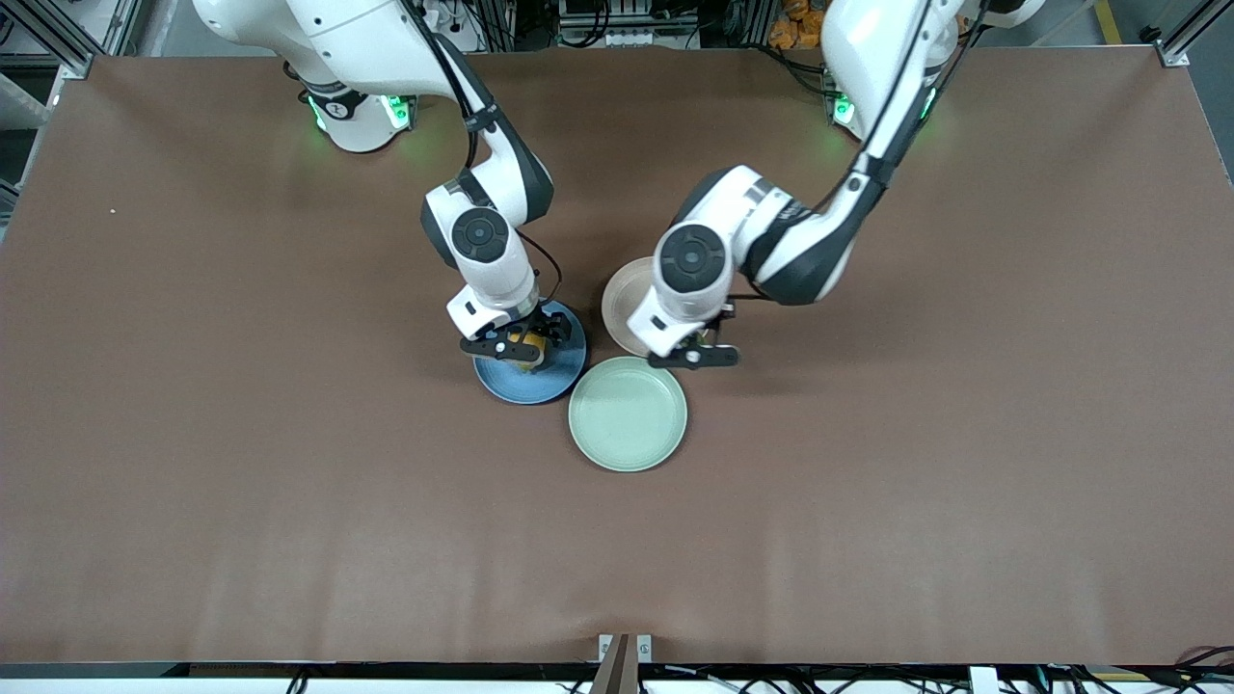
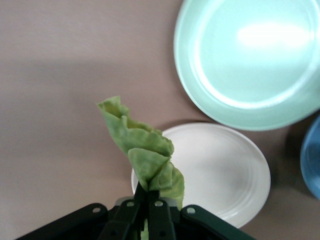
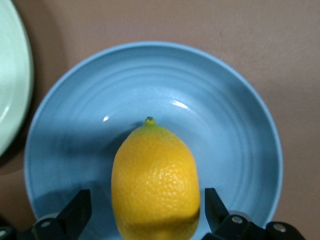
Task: Pick lemon and lettuce from blue and beige plates
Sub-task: 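Carry the lettuce away from the beige plate with the left gripper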
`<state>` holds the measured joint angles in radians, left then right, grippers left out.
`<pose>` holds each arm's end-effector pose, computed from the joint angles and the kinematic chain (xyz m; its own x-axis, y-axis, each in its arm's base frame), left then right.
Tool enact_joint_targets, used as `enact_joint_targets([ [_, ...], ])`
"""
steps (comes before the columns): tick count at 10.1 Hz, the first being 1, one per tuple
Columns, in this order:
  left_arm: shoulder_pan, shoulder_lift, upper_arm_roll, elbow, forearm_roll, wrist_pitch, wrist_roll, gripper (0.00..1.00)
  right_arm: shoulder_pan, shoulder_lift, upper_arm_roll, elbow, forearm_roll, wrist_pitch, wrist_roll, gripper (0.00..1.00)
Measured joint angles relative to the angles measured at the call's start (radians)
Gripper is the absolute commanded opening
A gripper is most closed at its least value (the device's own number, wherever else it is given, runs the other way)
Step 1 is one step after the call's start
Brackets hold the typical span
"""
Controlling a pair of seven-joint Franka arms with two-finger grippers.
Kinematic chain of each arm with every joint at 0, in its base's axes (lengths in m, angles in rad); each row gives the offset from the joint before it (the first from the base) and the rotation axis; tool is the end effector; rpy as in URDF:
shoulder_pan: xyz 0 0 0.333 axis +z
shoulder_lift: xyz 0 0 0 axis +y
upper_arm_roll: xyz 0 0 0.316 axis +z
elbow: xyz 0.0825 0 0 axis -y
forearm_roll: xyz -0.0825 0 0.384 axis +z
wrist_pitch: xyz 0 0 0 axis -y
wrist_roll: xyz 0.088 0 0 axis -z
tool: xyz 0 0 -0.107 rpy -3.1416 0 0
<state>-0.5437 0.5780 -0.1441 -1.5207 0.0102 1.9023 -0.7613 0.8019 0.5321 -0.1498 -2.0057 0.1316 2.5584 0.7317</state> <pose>0.5351 -0.4205 0.3116 0.9785 0.0908 -0.1853 0.0770 -0.9938 -0.0804 0.4835 0.3690 0.1925 0.9858 -0.1664 0.0222 -0.1660 -0.9859 -0.0196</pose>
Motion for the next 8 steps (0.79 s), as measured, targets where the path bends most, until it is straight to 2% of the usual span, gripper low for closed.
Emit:
enact_joint_targets([
  [3, 0.094, -0.003, 0.011, -0.007, 0.031, -0.004, -0.014, 0.00, 0.010, 0.028, 0.000, -0.001, 0.000, 0.027, 0.009, 1.00],
  [6, 0.198, -0.003, 0.013, -0.008, 0.059, -0.004, 0.104, 0.00, 0.010, 0.037, -0.001, -0.001, 0.000, 0.037, 0.011, 1.00],
  [7, 0.232, -0.003, 0.014, -0.008, 0.059, -0.004, 0.162, 0.00, 0.010, 0.037, -0.001, -0.001, 0.000, 0.039, 0.011, 0.98],
  [8, 0.261, -0.003, 0.014, -0.008, 0.061, -0.004, 0.215, 0.00, 0.010, 0.038, -0.001, -0.001, 0.000, 0.040, 0.011, 0.86],
])
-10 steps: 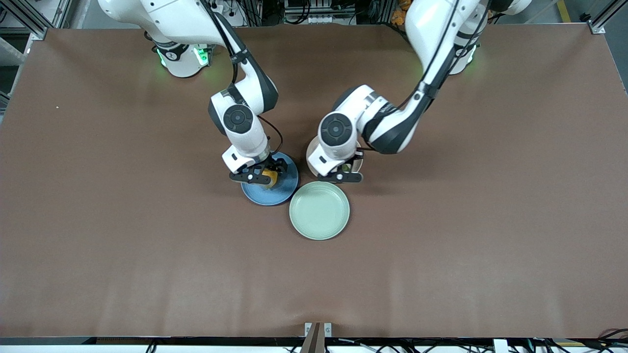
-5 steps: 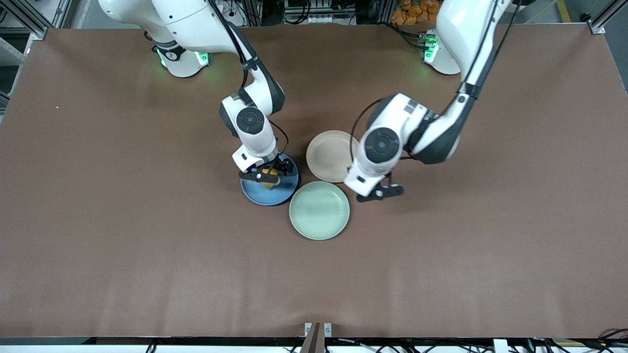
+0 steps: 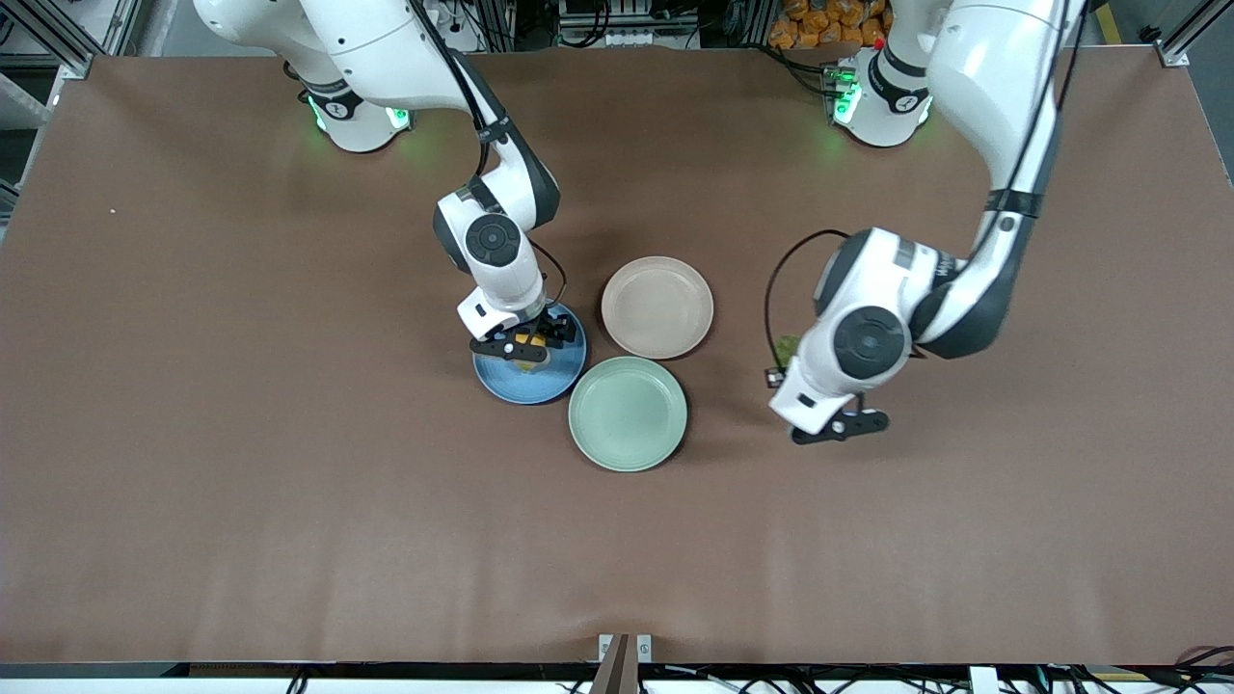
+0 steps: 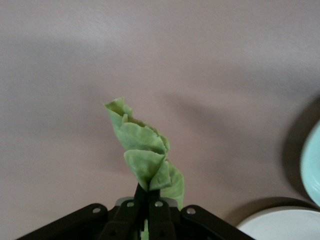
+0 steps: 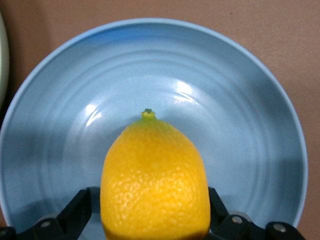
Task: Pick lemon and lettuce from blue and beige plates
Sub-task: 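Carry the lettuce away from the beige plate with the left gripper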
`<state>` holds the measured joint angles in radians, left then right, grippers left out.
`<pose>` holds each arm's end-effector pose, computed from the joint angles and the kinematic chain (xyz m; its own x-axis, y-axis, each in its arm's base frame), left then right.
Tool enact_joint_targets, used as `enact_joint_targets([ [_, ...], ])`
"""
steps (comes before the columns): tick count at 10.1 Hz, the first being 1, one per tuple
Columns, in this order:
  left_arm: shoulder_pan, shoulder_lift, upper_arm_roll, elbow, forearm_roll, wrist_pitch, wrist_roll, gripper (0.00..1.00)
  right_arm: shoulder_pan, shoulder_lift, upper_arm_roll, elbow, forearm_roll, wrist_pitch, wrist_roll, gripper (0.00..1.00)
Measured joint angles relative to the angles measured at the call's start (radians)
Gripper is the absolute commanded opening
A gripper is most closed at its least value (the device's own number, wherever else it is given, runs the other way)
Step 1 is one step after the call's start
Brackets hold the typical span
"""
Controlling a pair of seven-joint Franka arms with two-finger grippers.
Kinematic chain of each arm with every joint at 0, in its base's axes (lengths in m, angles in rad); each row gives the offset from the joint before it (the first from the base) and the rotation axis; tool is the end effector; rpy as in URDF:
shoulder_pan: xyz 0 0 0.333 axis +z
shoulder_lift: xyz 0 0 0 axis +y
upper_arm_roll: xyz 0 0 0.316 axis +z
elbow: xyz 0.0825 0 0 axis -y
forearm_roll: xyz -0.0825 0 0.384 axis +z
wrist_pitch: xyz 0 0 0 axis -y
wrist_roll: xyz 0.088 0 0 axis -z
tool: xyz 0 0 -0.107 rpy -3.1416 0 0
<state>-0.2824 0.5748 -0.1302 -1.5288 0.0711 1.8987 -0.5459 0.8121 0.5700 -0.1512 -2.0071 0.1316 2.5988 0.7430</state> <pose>0.6282 -0.2558 0.3092 0.9769 0.1235 -0.1742 0.1082 -0.9896 -0.0950 0.4795 0.3711 0.1730 0.9853 -0.1684 0.0303 -0.1680 -0.9857 -0.0142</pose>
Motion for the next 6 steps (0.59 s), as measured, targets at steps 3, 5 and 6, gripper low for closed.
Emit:
enact_joint_targets([
  [3, 0.092, 0.000, 0.002, 0.000, 0.013, 0.003, 0.186, 0.00, 0.000, 0.000, -0.002, 0.003, 0.000, 0.000, 0.002, 0.57],
  [5, 0.160, 0.000, 0.001, 0.000, 0.013, 0.044, 0.303, 0.00, -0.002, 0.001, -0.006, 0.008, 0.001, -0.004, 0.006, 0.51],
  [6, 0.171, 0.001, 0.001, -0.002, 0.013, 0.089, 0.323, 0.00, -0.004, 0.001, -0.007, 0.015, 0.001, -0.030, 0.010, 0.51],
])
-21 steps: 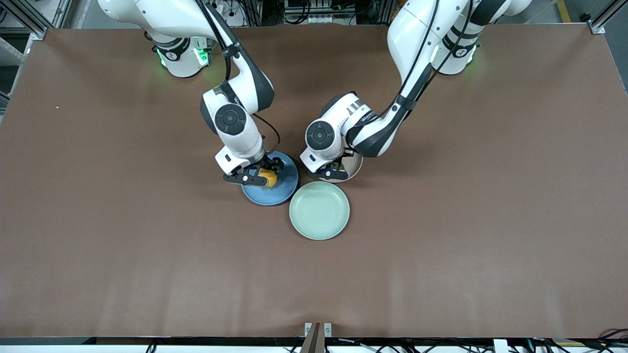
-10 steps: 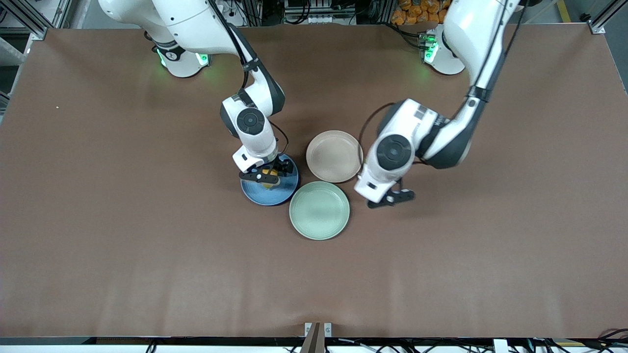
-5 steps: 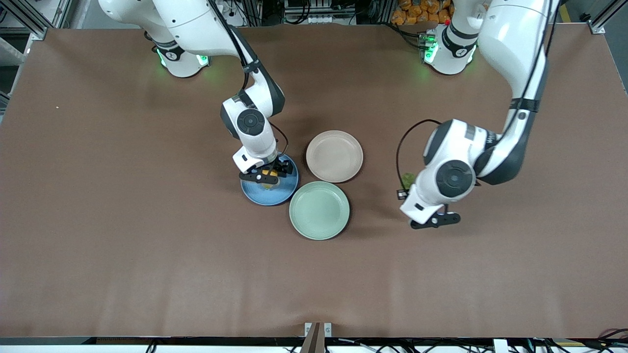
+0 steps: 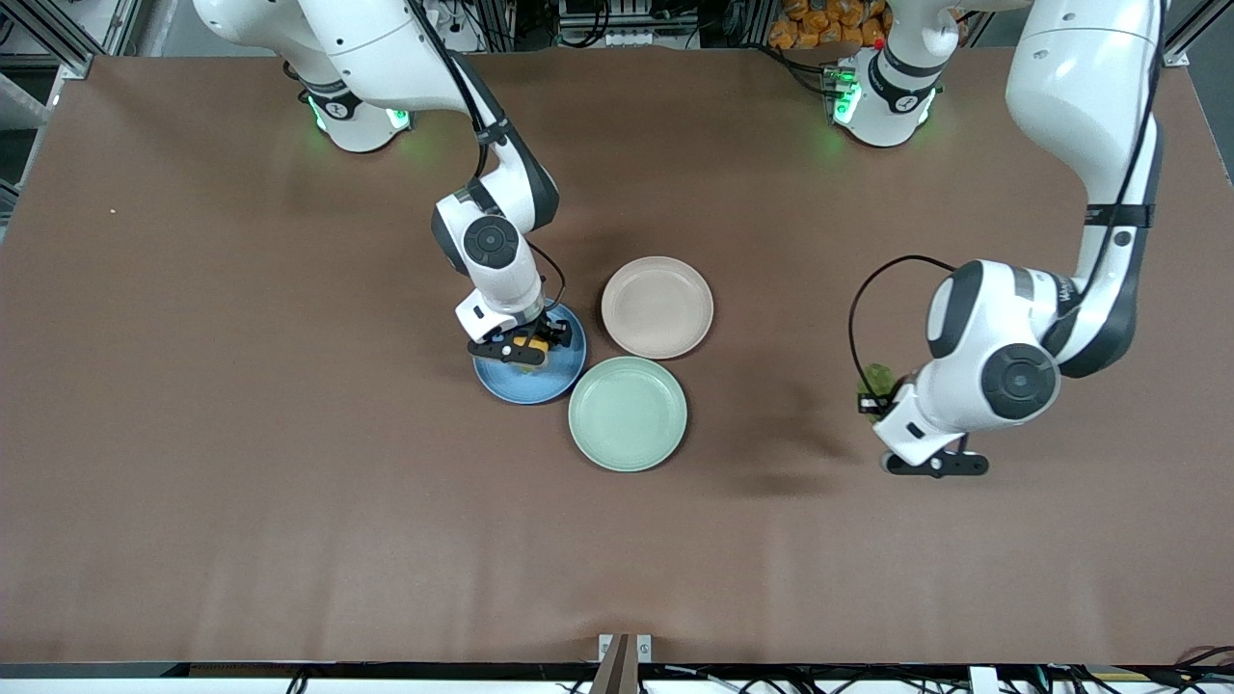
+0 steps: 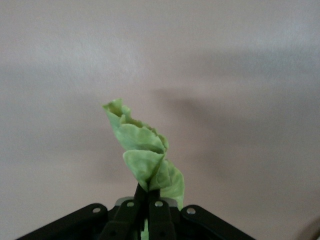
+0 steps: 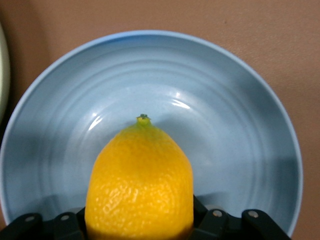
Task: Pick lemon and lettuce from blue and beige plates
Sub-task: 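Carry the lettuce away from the beige plate with the left gripper, then release the lettuce on the table while the right gripper carries the lemon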
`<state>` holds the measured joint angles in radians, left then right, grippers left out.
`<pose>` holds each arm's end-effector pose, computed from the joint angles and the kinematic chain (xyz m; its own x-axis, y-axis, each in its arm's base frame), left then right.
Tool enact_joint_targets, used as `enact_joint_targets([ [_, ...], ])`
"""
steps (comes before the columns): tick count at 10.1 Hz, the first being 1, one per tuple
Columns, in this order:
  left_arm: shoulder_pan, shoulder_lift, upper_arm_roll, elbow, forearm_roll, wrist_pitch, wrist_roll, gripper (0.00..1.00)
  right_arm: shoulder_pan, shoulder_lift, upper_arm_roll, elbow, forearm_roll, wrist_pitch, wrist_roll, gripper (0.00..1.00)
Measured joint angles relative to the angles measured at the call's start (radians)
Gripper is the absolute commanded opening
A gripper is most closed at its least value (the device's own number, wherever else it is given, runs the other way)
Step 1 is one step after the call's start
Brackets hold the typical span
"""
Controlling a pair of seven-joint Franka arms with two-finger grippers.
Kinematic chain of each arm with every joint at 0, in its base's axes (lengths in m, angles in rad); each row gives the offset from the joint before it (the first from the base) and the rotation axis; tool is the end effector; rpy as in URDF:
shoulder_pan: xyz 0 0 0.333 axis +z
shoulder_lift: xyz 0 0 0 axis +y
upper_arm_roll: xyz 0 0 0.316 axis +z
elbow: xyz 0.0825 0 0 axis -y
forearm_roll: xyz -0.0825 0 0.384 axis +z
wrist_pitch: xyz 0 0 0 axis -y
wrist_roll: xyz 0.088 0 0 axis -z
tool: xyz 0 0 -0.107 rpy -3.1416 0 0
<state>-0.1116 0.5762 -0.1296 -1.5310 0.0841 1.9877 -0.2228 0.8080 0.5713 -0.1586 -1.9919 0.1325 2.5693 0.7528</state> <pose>0.6726 -0.1468 0.3135 0.9931 -0.0384 -0.1107 -0.0417 -0.9988 -0.0271 0.4853 0.3678 0.1755 0.9820 -0.1877 0.0208 -0.1877 -0.9822 -0.0030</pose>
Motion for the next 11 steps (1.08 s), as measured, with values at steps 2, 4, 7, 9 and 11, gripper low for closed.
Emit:
enact_joint_targets([
  [2, -0.003, 0.016, -0.005, -0.012, 0.005, 0.103, 0.005, 1.00, -0.008, 0.000, -0.007, 0.062, 0.000, -0.135, 0.006, 0.51],
  [4, -0.006, 0.050, -0.008, -0.017, 0.015, 0.174, 0.037, 1.00, -0.028, -0.001, -0.010, 0.143, 0.000, -0.248, 0.007, 0.51],
  [7, 0.009, 0.062, -0.008, -0.017, 0.016, 0.222, 0.053, 1.00, -0.072, -0.006, -0.011, 0.212, 0.000, -0.328, -0.002, 0.51],
  [9, 0.017, 0.062, -0.007, -0.057, 0.016, 0.344, 0.055, 1.00, -0.106, -0.008, -0.012, 0.250, 0.000, -0.378, -0.049, 0.51],
  [11, 0.031, 0.061, -0.007, -0.143, 0.016, 0.441, 0.057, 1.00, -0.151, -0.011, -0.013, 0.314, 0.000, -0.469, -0.116, 0.52],
])
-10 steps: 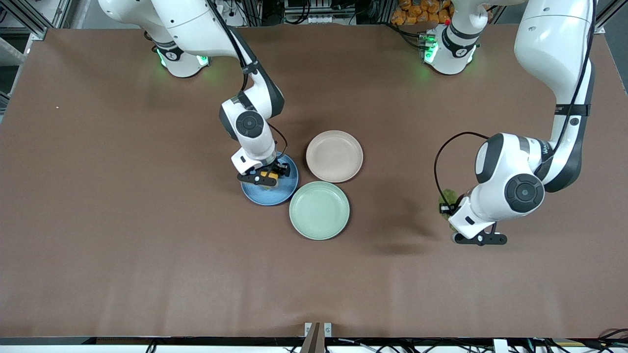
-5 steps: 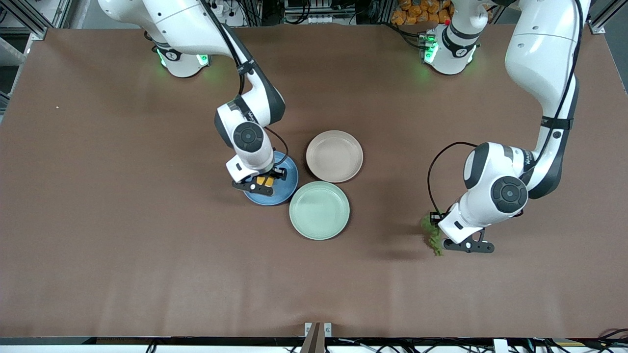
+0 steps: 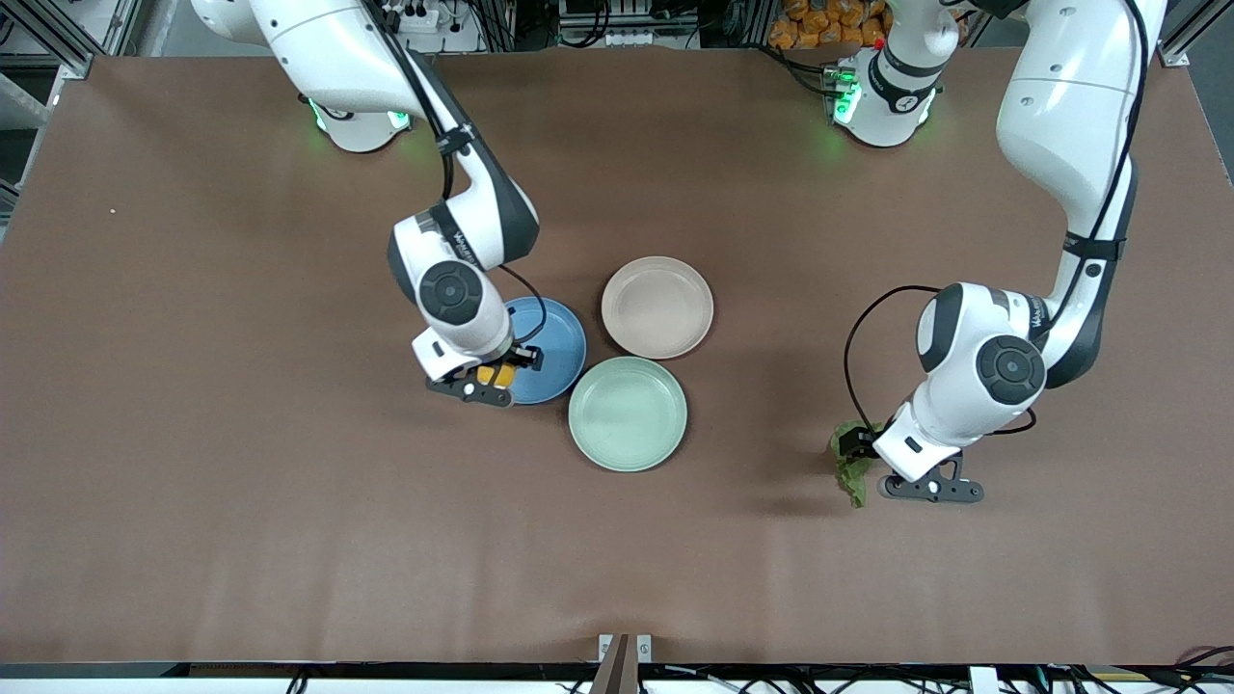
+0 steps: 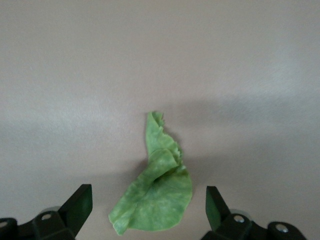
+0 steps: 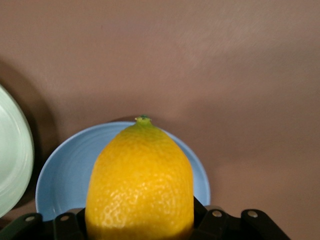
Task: Pick lemon and lettuce from blue and beige plates
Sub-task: 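Release the lettuce on the table while the right gripper carries the lemon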
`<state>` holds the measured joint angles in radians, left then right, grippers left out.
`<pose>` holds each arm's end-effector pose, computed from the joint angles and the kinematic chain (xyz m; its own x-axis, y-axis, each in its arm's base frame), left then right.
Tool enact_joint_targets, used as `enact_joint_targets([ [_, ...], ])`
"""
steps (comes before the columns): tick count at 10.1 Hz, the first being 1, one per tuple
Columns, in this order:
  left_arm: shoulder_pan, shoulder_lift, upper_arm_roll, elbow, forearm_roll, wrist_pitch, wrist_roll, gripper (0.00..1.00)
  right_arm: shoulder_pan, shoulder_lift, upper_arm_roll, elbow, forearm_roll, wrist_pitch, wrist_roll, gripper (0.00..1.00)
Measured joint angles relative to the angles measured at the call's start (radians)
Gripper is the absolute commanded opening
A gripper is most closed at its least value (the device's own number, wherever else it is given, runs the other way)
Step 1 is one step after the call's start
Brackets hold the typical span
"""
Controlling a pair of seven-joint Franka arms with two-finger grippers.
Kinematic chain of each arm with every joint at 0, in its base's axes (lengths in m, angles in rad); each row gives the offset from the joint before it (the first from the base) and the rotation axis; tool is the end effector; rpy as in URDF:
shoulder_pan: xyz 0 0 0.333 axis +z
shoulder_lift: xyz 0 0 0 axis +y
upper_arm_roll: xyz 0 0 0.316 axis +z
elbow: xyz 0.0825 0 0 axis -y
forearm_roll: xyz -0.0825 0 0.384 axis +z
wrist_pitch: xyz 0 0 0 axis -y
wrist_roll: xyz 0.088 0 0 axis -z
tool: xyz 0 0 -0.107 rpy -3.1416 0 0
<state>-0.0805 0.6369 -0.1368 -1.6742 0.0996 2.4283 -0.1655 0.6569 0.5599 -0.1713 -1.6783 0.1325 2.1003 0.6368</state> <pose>0.6799 -0.1380 0.2473 0.9886 -0.0891 0.1214 -0.0931 -0.9953 0.0276 0.5783 0.3253 0.2704 0.9721 -0.2065 -0.1112 -0.2003 -0.9776 0.0646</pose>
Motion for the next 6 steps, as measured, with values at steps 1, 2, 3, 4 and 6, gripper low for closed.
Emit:
enact_joint_targets([
  [1, 0.004, -0.011, 0.000, -0.032, 0.000, 0.014, 0.002, 1.00, -0.024, -0.001, -0.001, 0.031, 0.000, -0.044, -0.036, 0.52],
  [2, 0.007, -0.040, 0.000, -0.069, 0.000, 0.016, 0.003, 1.00, -0.046, -0.002, -0.001, 0.056, 0.000, -0.083, -0.073, 0.52],
  [3, 0.011, -0.085, 0.000, -0.116, 0.000, 0.015, 0.003, 1.00, -0.069, -0.003, -0.001, 0.076, 0.000, -0.116, -0.116, 0.52],
  [4, 0.014, -0.134, 0.000, -0.163, 0.000, 0.015, 0.003, 1.00, -0.090, -0.004, -0.002, 0.088, 0.000, -0.137, -0.158, 0.52],
  [6, 0.016, -0.228, -0.001, -0.241, 0.000, 0.001, 0.003, 1.00, -0.140, -0.009, -0.004, 0.102, 0.000, -0.150, -0.243, 0.52],
])
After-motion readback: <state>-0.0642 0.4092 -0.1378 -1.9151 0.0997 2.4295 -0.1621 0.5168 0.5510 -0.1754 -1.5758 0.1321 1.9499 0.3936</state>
